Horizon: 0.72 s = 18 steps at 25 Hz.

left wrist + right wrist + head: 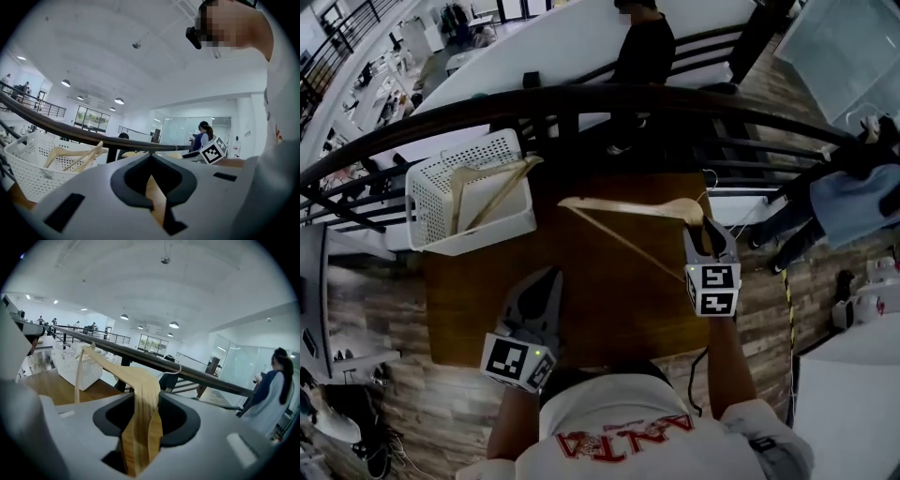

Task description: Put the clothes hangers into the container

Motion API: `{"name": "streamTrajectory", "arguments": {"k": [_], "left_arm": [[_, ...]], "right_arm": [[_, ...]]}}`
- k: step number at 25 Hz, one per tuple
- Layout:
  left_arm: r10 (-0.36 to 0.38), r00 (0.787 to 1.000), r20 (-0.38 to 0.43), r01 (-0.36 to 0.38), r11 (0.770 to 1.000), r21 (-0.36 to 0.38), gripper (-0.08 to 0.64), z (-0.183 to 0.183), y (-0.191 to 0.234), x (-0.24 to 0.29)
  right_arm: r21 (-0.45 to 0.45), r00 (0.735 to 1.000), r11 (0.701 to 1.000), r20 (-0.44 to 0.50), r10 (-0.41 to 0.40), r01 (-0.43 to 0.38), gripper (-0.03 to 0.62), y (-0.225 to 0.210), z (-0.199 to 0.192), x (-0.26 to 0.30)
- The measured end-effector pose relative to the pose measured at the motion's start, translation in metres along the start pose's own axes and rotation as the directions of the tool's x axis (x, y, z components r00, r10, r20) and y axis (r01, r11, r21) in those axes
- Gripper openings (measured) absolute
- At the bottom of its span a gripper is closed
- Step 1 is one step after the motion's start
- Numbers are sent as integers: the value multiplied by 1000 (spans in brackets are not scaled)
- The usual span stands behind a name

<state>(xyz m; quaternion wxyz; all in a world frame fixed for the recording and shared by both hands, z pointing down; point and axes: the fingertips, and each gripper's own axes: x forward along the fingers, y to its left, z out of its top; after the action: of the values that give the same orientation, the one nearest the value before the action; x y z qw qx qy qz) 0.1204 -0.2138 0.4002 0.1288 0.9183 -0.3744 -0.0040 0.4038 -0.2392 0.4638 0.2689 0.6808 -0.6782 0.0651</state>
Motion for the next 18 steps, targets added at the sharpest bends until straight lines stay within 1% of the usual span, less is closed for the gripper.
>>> {"name": "streamTrajectory", "arguments": {"k": [2,5,8,11,15,18], "left_arm": [[12,1000,21,-12,1000,-5,9,11,10,-14],[42,997,61,-41,999,-12,9,26,35,-40],[80,992,100,-80,997,-9,9,39,61,-69],[126,985,121,-125,992,-12,9,51,87,-98],[188,972,142,-187,982,-24,8,59,126,-132],[225,964,145,-223,974,-28,9,58,152,-157]], "right_arm": [[-10,999,1000,37,12,-12,158,13,26,-6],[-33,995,999,90,36,-33,158,43,67,-9],[-71,987,995,141,75,-66,158,78,106,-7],[-110,976,988,180,123,-105,158,116,141,-1],[-194,960,970,208,188,-148,158,170,184,21],[-285,952,945,207,225,-161,158,215,214,45]]}}
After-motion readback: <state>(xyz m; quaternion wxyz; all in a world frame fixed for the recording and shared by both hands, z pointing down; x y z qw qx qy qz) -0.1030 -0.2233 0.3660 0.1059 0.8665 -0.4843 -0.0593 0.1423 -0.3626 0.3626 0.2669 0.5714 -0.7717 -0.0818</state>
